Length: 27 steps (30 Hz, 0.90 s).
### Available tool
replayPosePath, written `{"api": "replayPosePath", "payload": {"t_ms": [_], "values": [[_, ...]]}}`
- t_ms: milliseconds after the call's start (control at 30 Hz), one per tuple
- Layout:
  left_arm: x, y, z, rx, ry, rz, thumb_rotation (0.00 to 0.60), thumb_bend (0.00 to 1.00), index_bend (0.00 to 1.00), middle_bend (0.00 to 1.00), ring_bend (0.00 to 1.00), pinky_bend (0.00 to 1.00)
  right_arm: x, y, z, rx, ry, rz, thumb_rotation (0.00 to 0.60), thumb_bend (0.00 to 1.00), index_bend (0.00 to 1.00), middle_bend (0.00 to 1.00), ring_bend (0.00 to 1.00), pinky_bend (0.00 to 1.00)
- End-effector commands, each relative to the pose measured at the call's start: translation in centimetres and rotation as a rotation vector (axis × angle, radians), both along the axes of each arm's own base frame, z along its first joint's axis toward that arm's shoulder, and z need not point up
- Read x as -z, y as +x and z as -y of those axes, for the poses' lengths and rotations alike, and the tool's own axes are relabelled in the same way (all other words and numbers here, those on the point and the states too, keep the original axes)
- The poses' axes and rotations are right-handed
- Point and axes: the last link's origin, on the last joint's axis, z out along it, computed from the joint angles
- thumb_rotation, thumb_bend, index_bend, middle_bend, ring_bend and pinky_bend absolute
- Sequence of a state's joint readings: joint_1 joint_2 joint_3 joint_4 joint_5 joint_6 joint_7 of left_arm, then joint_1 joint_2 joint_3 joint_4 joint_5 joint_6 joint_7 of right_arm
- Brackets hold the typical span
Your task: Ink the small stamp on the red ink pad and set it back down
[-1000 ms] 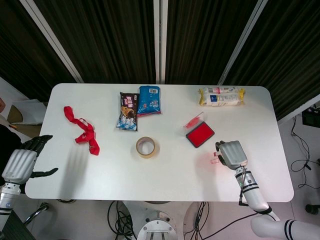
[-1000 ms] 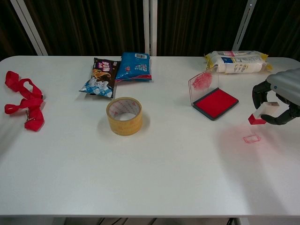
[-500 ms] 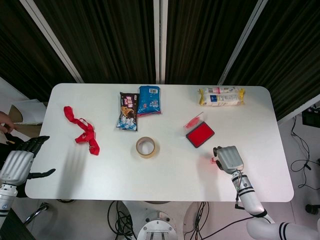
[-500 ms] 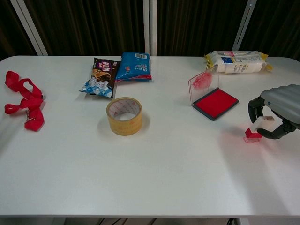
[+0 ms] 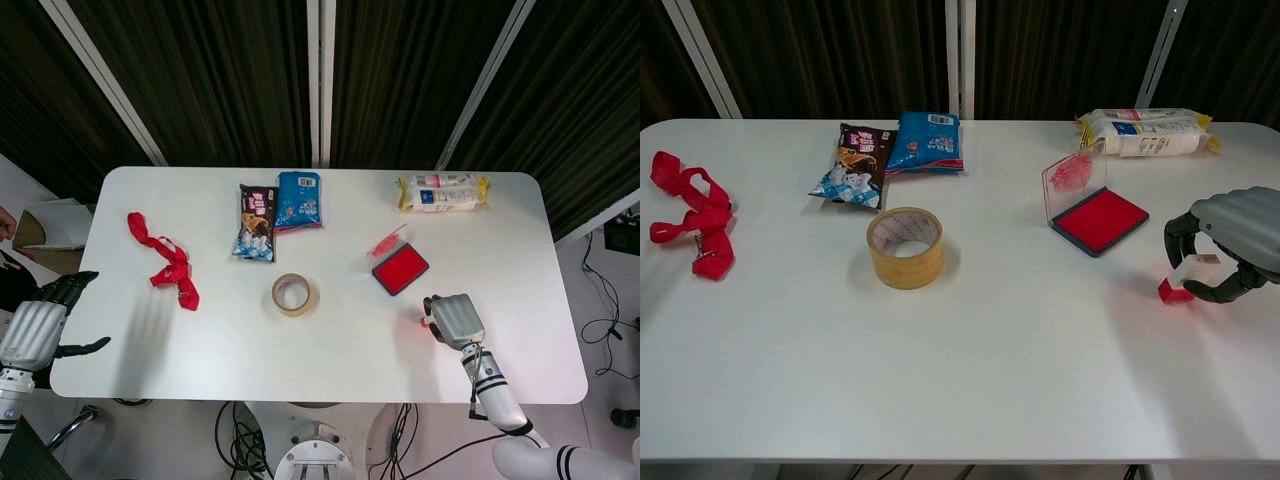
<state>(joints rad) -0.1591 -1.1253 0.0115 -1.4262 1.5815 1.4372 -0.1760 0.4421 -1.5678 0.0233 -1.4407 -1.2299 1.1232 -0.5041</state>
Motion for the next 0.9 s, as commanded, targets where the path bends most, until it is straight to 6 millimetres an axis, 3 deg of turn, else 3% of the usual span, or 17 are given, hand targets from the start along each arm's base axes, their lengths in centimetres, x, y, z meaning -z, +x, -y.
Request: {"api": "replayPosePath", "payload": {"t_ms": [33,900], "values": [[0.00,-0.02,0.01,-0.002,-0.001,0.000,0.461,0.06,0.11,0.13,0.14,0.25,0.05,-0.02,0.03,0.000,0.001,-0.005,0.600,0.40,0.59,0.52,0.87,0.98],[-0.03,-0.21,-0.15,-0.002,-0.003,0.006,0.463,0.06,0.11,0.13,0.14,0.25,0.14,0.09,0.00,-0.007,0.019,-0.035,0.600,0.38,0.43,0.43,0.87,0.98]]}}
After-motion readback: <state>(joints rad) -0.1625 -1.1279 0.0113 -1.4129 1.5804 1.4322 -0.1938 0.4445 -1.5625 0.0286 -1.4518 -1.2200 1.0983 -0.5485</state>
